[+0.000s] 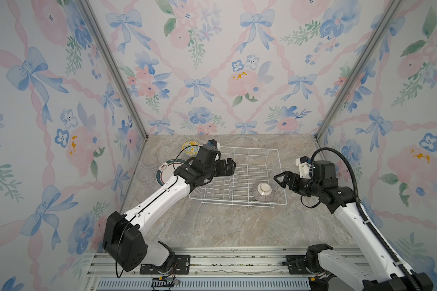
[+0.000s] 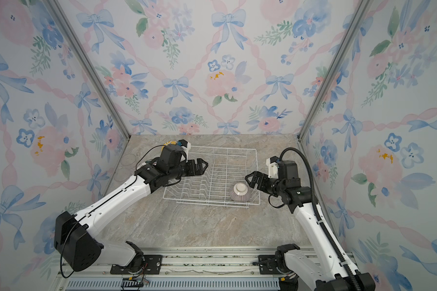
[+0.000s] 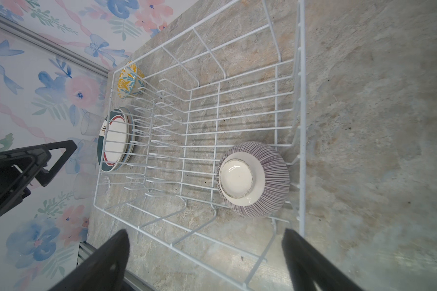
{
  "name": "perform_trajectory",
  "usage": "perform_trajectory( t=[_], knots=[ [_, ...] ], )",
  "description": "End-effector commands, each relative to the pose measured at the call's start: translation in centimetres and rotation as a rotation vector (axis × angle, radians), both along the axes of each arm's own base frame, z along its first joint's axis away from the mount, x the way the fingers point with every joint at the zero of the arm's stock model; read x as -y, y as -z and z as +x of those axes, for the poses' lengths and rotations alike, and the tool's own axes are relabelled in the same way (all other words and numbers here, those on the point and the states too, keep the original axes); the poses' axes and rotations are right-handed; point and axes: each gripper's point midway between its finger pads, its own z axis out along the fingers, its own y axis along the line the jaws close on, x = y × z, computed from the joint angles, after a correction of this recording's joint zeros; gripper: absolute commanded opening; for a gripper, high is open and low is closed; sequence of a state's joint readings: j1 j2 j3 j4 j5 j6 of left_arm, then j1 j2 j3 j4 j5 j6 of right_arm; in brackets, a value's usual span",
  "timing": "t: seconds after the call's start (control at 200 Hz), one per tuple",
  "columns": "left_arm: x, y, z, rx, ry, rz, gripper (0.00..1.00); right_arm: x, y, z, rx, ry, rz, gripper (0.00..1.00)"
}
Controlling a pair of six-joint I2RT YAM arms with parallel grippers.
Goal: Unload the mixed dishes from the dish rack
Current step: 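Move the left gripper back over the rack toward the purple-striped bowl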
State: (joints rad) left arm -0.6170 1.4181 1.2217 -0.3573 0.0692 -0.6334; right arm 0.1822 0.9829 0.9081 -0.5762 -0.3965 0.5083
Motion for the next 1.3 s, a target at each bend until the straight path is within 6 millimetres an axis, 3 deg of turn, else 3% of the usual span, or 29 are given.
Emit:
perform_trajectory(
  t=[0.0,0.32,0.665,0.9,1.295],
  knots=[
    [2.2,1.7,-0.5,-0.046,0.057,-0.022,0.98,-0.1,1.1,-1.5,-0.034,-0.015,-0.015,0.97],
    [6.6,8.5,-1.6,-0.198,0.168,-0.052,0.98,0.1,0.8,-3.8,0.019,-0.007,-0.013,0.97],
    [11.0,10.4,-2.2,-0.262,0.246,-0.152,0.98,0.8,1.7,-5.0,0.008,0.027,-0.016,0.97],
    [12.6,12.2,-2.6,-0.318,0.253,-0.206,0.98,0.7,1.5,-5.6,0.023,0.014,-0.008,0.97],
    [14.6,13.6,-2.4,-0.345,0.247,-0.237,0.98,0.9,1.6,-6.6,0.024,0.009,-0.017,0.96]
  ],
)
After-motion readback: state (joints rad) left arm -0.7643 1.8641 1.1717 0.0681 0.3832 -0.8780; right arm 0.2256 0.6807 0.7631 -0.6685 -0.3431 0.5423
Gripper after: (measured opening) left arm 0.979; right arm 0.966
